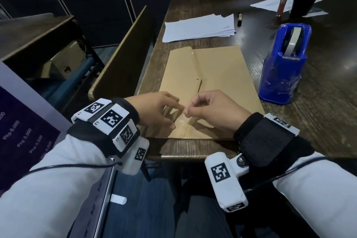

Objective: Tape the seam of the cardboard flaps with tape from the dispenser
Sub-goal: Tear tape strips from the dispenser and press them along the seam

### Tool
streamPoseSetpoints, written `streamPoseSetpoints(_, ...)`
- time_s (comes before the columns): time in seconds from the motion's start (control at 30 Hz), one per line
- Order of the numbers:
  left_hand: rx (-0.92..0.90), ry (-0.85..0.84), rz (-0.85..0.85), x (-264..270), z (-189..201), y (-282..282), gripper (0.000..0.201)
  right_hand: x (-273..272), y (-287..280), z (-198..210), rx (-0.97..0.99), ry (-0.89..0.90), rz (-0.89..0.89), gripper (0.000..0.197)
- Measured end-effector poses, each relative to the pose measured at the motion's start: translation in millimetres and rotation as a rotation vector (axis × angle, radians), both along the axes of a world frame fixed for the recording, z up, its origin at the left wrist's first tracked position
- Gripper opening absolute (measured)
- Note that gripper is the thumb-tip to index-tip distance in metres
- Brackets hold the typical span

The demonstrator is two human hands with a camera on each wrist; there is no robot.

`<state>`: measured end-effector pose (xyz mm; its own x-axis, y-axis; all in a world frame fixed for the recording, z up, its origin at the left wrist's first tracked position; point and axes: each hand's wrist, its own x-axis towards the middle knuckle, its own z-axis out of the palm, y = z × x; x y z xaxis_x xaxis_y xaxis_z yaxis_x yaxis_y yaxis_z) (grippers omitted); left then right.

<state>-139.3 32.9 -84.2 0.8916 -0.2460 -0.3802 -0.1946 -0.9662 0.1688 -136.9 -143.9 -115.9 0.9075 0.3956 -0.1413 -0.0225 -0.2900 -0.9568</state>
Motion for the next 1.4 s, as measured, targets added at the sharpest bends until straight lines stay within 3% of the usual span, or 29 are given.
streamPoseSetpoints(0.2,-0.017,0.033,0.017,0,-4,10,0.061,-7,9,-5,-0.017,-0.080,-0.012,0.005)
streamPoseSetpoints(0.43,-0.013,-0.065,-0.074,-10,-9,8,0.055,-11,7,-9,0.005,-0.043,-0.003,0.007)
streamPoseSetpoints(0.77,-0.004,-0.073,-0.106,-14,-11,11,0.053,-10,7,-1,-0.054,-0.128,-0.023,0.006)
streamPoseSetpoints(1.1,-0.038,-0.017,-0.094,-14,-12,16,0.058,-10,6,-4,-0.053,-0.037,0.027,0.013)
streamPoseSetpoints(1.4,-0.050,0.007,-0.075,-15,-12,16,0.061,-11,9,-7,-0.093,-0.062,0.044,0.006)
